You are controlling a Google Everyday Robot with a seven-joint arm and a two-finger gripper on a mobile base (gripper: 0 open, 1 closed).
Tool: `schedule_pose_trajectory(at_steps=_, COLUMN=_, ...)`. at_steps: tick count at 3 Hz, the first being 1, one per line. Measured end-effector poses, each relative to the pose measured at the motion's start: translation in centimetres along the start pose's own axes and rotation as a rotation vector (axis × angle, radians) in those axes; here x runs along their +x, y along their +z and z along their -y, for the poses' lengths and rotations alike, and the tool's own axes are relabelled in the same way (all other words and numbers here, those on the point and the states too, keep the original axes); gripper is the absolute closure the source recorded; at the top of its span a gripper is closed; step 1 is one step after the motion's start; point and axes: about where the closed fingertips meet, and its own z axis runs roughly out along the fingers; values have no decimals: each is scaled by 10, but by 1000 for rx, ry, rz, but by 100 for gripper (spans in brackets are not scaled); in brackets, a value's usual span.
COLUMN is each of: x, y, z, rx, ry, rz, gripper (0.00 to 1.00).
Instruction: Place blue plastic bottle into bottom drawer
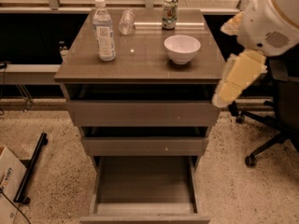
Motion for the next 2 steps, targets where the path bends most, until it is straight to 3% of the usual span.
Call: schedule_pose_trajectory(at_steps=2, x=-89, y=37, z=30, rx=-40, ry=-63, rz=227, gripper=0)
